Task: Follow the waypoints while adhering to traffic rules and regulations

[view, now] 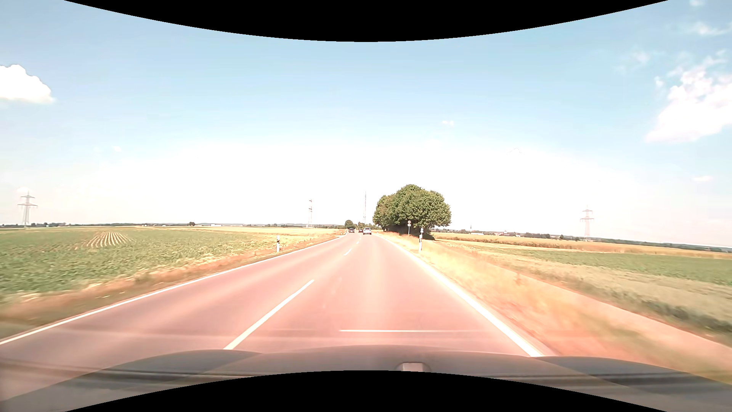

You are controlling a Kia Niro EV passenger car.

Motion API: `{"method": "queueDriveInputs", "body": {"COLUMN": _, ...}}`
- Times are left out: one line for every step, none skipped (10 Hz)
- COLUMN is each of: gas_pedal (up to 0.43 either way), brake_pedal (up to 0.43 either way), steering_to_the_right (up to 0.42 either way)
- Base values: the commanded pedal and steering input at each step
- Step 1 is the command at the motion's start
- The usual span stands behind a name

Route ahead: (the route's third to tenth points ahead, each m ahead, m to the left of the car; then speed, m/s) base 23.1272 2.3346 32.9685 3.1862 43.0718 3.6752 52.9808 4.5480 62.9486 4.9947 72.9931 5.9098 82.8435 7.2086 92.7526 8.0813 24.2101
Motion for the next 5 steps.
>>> {"method": "queueDriveInputs", "body": {"gas_pedal": 0.24, "brake_pedal": 0.0, "steering_to_the_right": -0.009}}
{"method": "queueDriveInputs", "body": {"gas_pedal": 0.24, "brake_pedal": 0.0, "steering_to_the_right": -0.009}}
{"method": "queueDriveInputs", "body": {"gas_pedal": 0.24, "brake_pedal": 0.0, "steering_to_the_right": -0.009}}
{"method": "queueDriveInputs", "body": {"gas_pedal": 0.24, "brake_pedal": 0.0, "steering_to_the_right": -0.009}}
{"method": "queueDriveInputs", "body": {"gas_pedal": 0.24, "brake_pedal": 0.0, "steering_to_the_right": -0.008}}
